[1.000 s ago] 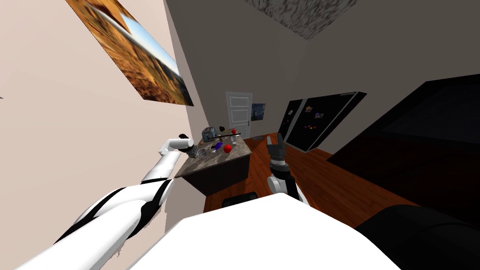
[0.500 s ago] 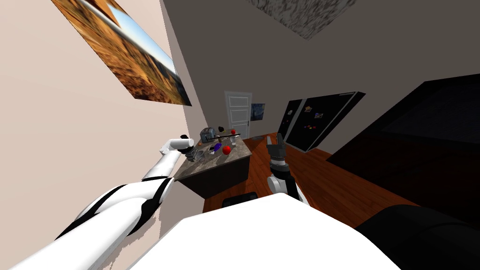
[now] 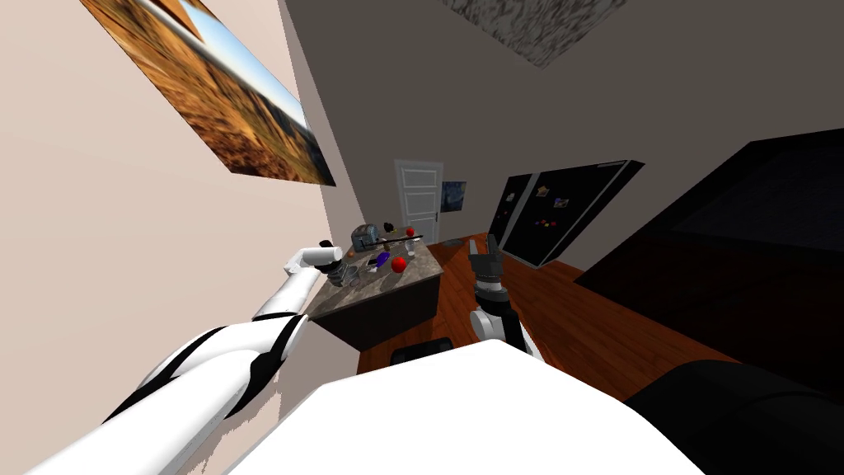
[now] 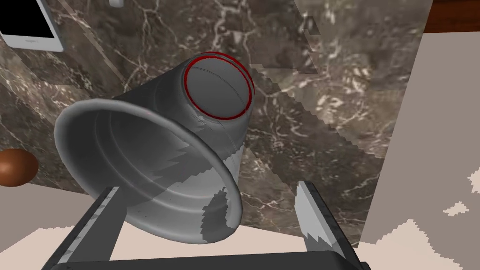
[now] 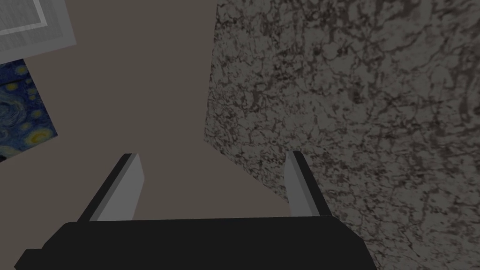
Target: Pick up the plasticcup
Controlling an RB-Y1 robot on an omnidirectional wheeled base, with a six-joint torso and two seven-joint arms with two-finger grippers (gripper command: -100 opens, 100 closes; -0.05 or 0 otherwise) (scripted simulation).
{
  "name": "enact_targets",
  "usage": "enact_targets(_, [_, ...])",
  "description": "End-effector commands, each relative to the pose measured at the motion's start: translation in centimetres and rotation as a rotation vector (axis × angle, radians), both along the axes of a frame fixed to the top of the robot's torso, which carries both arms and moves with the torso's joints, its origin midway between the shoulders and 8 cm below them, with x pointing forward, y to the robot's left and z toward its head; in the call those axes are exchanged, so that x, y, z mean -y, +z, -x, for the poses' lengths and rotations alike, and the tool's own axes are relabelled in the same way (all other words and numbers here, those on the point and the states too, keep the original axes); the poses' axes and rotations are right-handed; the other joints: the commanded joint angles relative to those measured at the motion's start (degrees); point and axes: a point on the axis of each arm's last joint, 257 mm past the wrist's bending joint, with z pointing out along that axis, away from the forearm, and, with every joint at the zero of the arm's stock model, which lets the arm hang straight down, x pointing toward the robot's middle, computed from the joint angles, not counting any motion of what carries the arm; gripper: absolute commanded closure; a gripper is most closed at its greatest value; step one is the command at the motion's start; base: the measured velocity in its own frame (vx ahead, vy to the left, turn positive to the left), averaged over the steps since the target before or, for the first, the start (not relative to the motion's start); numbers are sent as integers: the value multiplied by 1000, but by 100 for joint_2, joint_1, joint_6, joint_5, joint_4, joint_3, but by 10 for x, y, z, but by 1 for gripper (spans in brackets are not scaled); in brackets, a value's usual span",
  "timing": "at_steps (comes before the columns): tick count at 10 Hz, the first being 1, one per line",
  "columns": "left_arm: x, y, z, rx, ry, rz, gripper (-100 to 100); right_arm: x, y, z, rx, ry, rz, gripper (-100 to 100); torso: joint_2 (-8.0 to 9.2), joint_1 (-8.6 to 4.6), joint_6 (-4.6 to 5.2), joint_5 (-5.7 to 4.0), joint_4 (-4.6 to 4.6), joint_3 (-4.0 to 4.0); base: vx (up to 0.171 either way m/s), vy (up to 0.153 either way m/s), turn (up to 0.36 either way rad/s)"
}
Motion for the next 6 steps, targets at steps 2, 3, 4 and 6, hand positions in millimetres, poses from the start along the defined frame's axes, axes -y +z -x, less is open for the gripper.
enact_targets(2, [0,0,0,2,0,0,100,0,0,0,0,0,0,0,4,-4,0,-1,1,2,4,4,-1])
enact_targets(3, [0,0,0,1,0,0,100,0,0,0,0,0,0,0,7,-7,0,-2,2,4,0,0,0])
enact_targets(4, [0,0,0,1,-1,0,100,0,0,0,0,0,0,0,4,-8,1,-2,1,2,0,0,0])
enact_targets(6, [0,0,-1,2,-2,0,100,0,0,0,0,0,0,0,5,-8,-3,-2,0,3,0,0,0])
